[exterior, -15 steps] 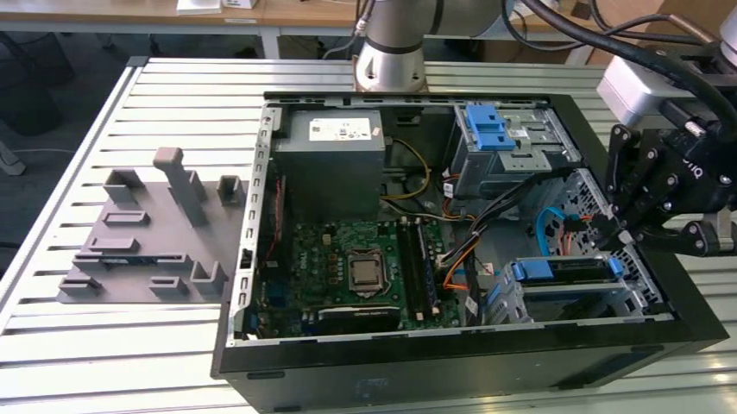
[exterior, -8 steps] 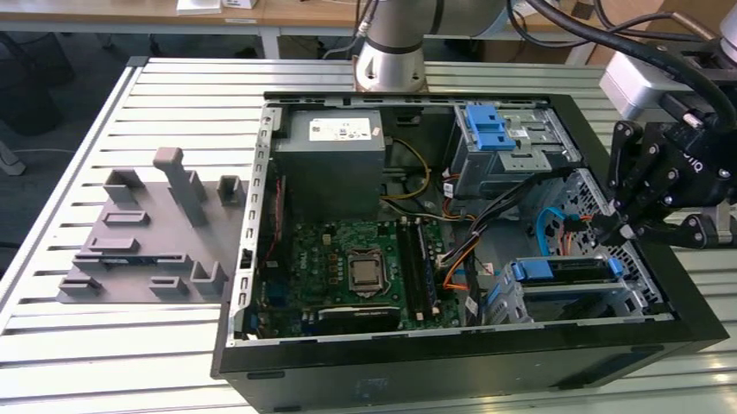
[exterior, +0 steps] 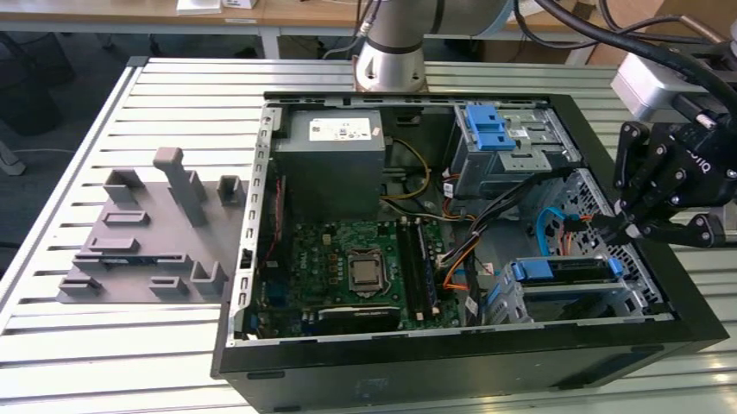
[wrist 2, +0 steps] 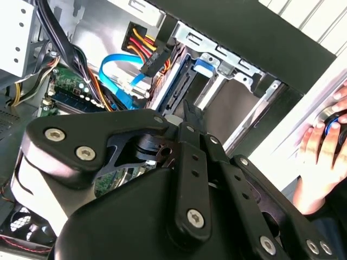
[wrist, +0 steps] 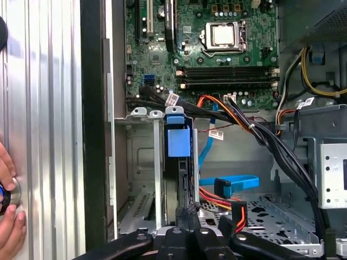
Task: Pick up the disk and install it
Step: 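Insert the first disk wire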
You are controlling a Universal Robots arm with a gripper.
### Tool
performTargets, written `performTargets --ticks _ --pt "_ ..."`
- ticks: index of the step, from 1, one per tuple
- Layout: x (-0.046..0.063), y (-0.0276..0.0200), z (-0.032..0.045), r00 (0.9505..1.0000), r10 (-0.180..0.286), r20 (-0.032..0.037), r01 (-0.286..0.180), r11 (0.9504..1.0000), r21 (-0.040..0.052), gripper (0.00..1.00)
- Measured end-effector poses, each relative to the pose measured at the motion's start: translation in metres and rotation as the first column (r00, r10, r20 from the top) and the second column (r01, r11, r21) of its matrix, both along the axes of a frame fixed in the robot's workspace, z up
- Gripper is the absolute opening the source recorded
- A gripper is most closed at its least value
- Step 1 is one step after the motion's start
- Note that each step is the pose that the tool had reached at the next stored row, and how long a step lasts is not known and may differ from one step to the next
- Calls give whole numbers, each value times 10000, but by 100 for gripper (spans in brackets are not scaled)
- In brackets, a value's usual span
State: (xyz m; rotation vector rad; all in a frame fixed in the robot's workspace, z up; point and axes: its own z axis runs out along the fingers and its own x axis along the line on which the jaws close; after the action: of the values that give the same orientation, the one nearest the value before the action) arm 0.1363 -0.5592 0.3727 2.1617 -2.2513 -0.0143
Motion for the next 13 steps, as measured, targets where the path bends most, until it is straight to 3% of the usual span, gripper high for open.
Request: performTargets --ticks 5,13 --pt "51 24 -9 10000 -1 -77 1 10000 1 11" --pt "111 109 -13 10000 -1 -97 1 10000 1 11"
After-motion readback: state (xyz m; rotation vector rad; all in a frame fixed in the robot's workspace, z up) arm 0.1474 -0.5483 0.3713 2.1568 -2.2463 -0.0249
